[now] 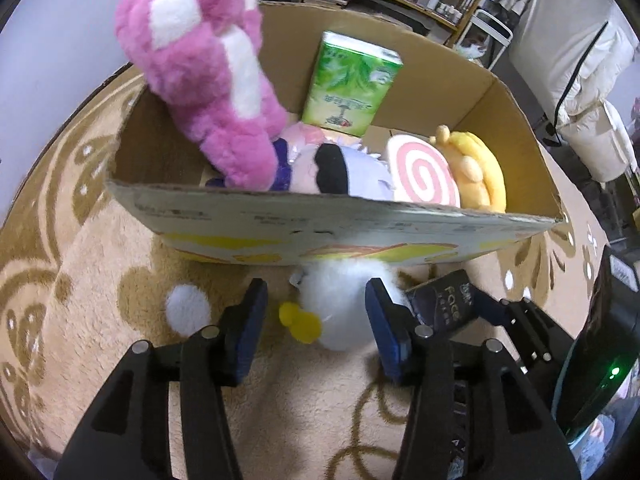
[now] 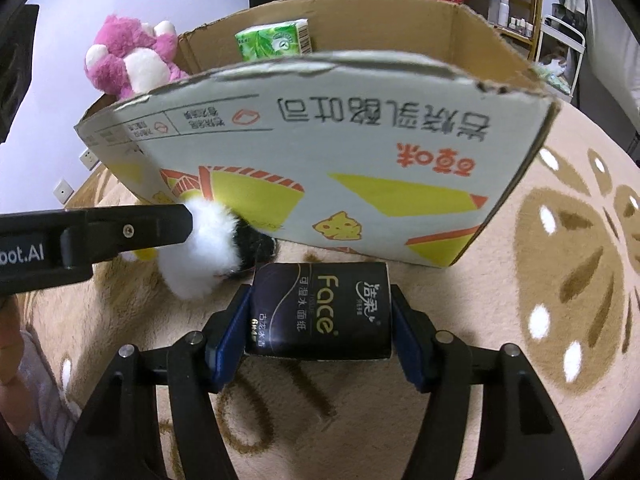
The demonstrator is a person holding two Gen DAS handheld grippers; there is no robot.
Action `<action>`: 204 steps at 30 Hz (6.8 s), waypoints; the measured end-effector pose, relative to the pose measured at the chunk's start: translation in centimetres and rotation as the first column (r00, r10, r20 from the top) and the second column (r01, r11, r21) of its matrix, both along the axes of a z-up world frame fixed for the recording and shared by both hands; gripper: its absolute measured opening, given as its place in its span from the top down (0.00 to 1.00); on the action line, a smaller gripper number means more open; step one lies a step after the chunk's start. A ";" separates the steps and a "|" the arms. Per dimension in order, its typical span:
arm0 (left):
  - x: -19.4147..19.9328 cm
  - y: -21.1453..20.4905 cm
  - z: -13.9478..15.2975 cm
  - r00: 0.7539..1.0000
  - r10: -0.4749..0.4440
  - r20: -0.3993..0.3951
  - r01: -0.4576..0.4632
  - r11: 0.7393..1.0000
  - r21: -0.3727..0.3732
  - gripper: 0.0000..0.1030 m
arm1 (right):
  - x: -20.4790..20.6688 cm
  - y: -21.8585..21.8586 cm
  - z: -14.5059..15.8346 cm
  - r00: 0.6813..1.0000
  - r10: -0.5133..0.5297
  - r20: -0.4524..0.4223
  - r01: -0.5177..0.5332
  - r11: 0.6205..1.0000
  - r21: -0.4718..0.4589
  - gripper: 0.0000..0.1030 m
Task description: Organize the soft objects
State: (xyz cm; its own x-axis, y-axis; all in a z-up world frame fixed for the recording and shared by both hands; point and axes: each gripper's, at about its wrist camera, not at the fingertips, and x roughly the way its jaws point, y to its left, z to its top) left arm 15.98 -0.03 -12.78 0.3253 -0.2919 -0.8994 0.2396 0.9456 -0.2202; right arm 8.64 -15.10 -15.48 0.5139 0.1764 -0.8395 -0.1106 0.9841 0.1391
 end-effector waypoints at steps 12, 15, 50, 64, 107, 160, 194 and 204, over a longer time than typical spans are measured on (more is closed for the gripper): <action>0.6 -2.1 -2.0 0.998 -0.034 -0.061 0.034 0.999 -0.008 0.49 | 0.5 -2.7 0.4 0.999 -0.042 -0.011 0.041 0.999 -0.009 0.33; 0.4 -2.3 -2.2 0.997 -0.041 -0.059 0.041 0.999 -0.007 0.49 | 0.3 -3.2 0.3 0.999 -0.041 -0.019 0.041 0.999 -0.012 0.33; -4.8 -0.4 4.8 0.980 -0.024 0.197 -0.003 0.991 0.137 0.72 | -2.1 -3.8 5.6 0.990 -0.080 0.114 0.079 0.997 0.010 0.33; -3.3 -0.7 12.9 0.911 -0.031 0.412 -0.041 0.986 0.163 0.72 | -1.3 -3.0 12.3 0.961 -0.053 0.271 0.057 0.998 -0.008 0.33; -4.4 1.9 18.3 0.837 0.007 0.547 -0.155 0.962 0.224 0.00 | 1.0 -5.1 16.6 0.930 -0.099 0.355 0.072 0.993 0.089 0.00; -16.0 5.6 16.6 0.672 0.132 0.729 -0.291 0.952 0.095 0.00 | -11.3 -7.0 15.0 0.832 -0.149 0.535 0.106 0.988 0.109 0.00; -16.3 4.4 16.0 0.676 0.100 0.730 -0.290 0.947 0.139 0.00 | -11.8 -8.2 15.0 0.823 -0.177 0.540 0.130 0.984 0.124 0.00; -16.2 4.3 15.9 0.689 0.090 0.719 -0.273 0.952 0.142 0.00 | -11.9 -8.5 14.7 0.826 -0.182 0.534 0.128 0.982 0.137 0.00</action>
State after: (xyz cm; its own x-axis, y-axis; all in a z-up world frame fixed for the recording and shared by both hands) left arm -0.25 4.24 3.09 0.9079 0.0160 -0.4188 0.0550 0.9861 0.1567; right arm -3.26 -23.58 -0.79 0.9079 0.1173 -0.4025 -0.0418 0.9806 0.1915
